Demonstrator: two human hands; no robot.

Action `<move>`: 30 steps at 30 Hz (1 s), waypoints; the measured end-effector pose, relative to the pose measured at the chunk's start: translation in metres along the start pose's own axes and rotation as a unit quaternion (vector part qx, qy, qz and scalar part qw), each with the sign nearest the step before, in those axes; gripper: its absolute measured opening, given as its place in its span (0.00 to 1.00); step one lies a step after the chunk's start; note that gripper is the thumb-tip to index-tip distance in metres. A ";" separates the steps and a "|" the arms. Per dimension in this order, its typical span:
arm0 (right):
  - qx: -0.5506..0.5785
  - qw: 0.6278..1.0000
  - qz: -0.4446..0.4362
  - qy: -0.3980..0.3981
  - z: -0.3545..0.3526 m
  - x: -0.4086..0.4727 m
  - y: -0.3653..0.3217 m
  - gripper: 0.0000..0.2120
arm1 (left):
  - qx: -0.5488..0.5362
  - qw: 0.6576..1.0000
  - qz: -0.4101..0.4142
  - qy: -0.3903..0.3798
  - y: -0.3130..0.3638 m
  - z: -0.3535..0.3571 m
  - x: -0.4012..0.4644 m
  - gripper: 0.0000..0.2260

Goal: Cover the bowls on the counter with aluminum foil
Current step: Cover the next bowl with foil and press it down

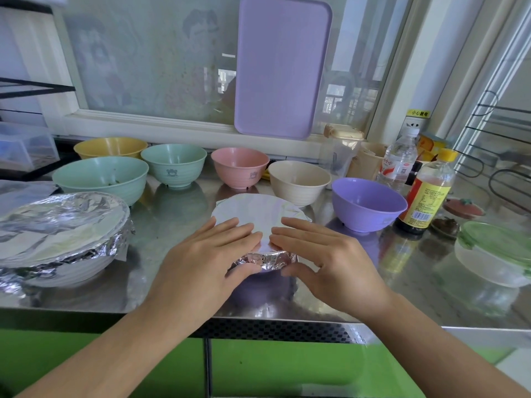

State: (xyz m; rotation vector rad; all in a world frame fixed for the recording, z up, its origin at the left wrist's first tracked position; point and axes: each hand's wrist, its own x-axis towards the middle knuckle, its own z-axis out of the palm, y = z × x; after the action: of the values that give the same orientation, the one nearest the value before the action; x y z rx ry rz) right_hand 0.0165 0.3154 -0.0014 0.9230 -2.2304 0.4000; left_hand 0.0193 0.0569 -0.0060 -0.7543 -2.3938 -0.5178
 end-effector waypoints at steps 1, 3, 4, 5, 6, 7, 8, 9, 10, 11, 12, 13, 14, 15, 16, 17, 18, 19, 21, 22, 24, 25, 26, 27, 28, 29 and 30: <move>-0.004 1.000 -0.001 0.000 0.000 -0.001 0.002 0.24 | -0.003 1.000 -0.003 -0.002 0.000 0.000 0.000 0.21; -0.012 1.000 -0.011 0.013 0.003 -0.002 0.004 0.22 | -0.010 1.000 -0.009 -0.005 0.000 0.000 0.000 0.21; -0.015 1.000 -0.018 0.019 0.005 -0.002 0.004 0.21 | -0.013 1.000 -0.011 -0.006 0.000 -0.001 0.000 0.21; -0.016 0.999 -0.024 0.022 0.007 -0.002 0.004 0.19 | -0.016 1.000 -0.012 -0.007 0.000 -0.001 0.000 0.21; -0.015 0.999 -0.025 0.022 0.008 -0.002 0.004 0.19 | -0.019 1.000 -0.012 -0.007 0.000 -0.002 0.000 0.21; -0.009 1.000 -0.021 0.018 0.007 -0.002 0.004 0.20 | -0.021 1.000 -0.010 -0.006 0.000 -0.002 0.000 0.21; 0.003 1.000 -0.010 0.013 0.006 -0.002 0.004 0.21 | -0.024 1.000 -0.009 -0.006 0.000 -0.003 0.000 0.21; 0.022 1.000 0.006 0.009 0.004 -0.001 0.003 0.22 | -0.028 1.000 -0.009 -0.006 0.000 -0.004 0.001 0.21; 0.046 0.999 0.024 0.011 0.002 -0.001 0.003 0.22 | -0.033 0.999 -0.010 -0.005 -0.001 -0.005 0.002 0.21; 0.068 0.997 0.036 0.020 0.000 -0.001 0.003 0.20 | -0.040 0.999 -0.013 -0.004 -0.003 -0.006 0.002 0.21; 0.082 0.995 0.042 0.032 0.000 -0.001 0.003 0.17 | -0.048 0.999 -0.018 -0.005 -0.004 -0.007 0.002 0.21; 0.084 0.995 0.042 0.044 0.002 -0.001 0.003 0.15 | -0.056 0.998 -0.021 -0.010 -0.006 -0.008 0.002 0.21; 0.080 0.995 0.039 0.054 0.004 0.000 0.002 0.13 | -0.063 0.998 -0.021 -0.019 -0.006 -0.009 0.002 0.21; 0.071 0.995 0.036 0.063 0.007 0.000 0.000 0.11 | -0.072 0.997 -0.017 -0.028 -0.004 -0.009 0.001 0.21; 0.062 0.995 0.032 0.070 0.010 0.000 -0.002 0.10 | -0.080 0.996 -0.011 -0.034 -0.001 -0.008 0.001 0.22; 0.055 0.995 0.028 0.077 0.012 0.001 -0.005 0.09 | -0.082 0.996 -0.003 -0.034 0.004 -0.006 0.002 0.21; 0.053 0.995 0.025 0.081 0.013 0.003 -0.007 0.09 | -0.079 0.996 0.004 -0.029 0.008 -0.004 0.003 0.20; 0.056 0.995 0.021 0.081 0.014 0.004 -0.009 0.09 | -0.075 0.997 0.009 -0.022 0.010 -0.002 0.004 0.20; 0.068 0.995 0.019 0.077 0.012 0.006 -0.010 0.09 | -0.063 0.998 0.010 -0.010 0.010 0.002 0.005 0.18; 0.070 0.994 0.024 0.076 0.011 0.005 -0.008 0.09 | -0.054 0.998 0.010 -0.006 0.008 0.004 0.005 0.17; 0.055 0.994 0.036 0.083 0.010 0.003 -0.003 0.09 | -0.034 0.999 0.013 0.002 0.003 0.006 0.004 0.17; 0.044 0.994 0.041 0.087 0.010 0.001 -0.001 0.09 | -0.029 0.999 0.014 0.008 0.002 0.007 0.004 0.17; 0.036 0.994 0.044 0.090 0.011 -0.001 0.000 0.10 | -0.027 0.999 0.017 0.013 0.002 0.008 0.005 0.17; 0.031 0.994 0.044 0.092 0.012 -0.002 0.000 0.10 | -0.027 0.999 0.018 0.017 0.002 0.008 0.005 0.17; 0.027 0.994 0.041 0.094 0.013 -0.001 -0.001 0.10 | -0.031 0.999 0.017 0.020 0.002 0.009 0.005 0.17; 0.024 0.994 0.038 0.096 0.013 -0.001 -0.002 0.10 | -0.035 0.999 0.017 0.023 0.001 0.009 0.005 0.17; 0.023 0.994 0.036 0.097 0.013 0.000 -0.002 0.09 | -0.039 0.999 0.017 0.027 0.001 0.009 0.004 0.17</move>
State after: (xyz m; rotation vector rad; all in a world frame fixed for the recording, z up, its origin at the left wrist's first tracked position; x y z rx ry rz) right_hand 0.0119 0.3071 -0.0105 0.7931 -2.0882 0.5533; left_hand 0.0130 0.0641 -0.0103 -0.8042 -2.3189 -0.6114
